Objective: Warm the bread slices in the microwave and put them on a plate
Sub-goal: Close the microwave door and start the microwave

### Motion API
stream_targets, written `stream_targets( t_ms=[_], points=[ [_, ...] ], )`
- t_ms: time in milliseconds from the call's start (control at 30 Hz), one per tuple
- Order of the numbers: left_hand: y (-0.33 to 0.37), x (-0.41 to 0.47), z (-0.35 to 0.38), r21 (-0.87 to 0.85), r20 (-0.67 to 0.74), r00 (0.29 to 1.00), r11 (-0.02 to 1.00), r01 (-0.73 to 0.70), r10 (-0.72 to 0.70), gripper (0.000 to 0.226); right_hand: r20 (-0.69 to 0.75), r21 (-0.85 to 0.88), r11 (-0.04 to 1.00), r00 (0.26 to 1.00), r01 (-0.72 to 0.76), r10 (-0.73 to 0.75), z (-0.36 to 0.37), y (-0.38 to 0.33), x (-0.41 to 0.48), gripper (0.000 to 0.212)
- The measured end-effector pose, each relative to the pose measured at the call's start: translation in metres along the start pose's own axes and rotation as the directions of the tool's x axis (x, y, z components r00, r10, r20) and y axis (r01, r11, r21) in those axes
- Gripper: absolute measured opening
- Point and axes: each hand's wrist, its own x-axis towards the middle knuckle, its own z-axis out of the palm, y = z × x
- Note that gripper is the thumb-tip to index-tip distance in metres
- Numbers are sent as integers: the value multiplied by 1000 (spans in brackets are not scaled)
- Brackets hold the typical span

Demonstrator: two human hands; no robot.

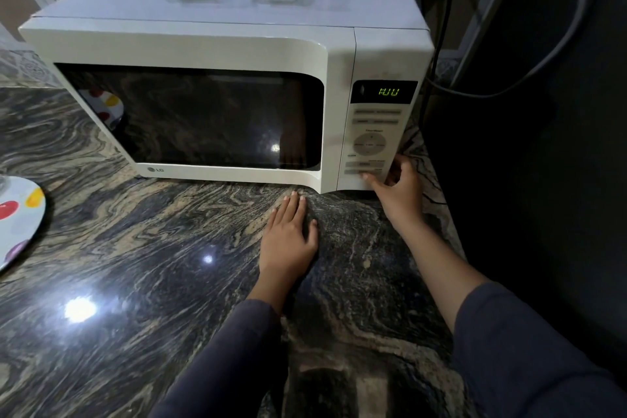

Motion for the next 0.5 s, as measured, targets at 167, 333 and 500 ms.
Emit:
stream_targets(
  t_ms=[167,333,500],
  points=[
    [0,0,0,0,1,1000,1000,-7,7,57,1,58,997,998,-58,58,-2,-8,-1,55],
    [0,0,1,-10,2,1000,1000,-5,5,57,-19,192,969,986,-157,164,-2,-15,4,59],
    [1,0,-2,-3,10,1000,1000,-8,8,57,-24,194,967,985,-164,172,-2,-21,3,56]
  ],
)
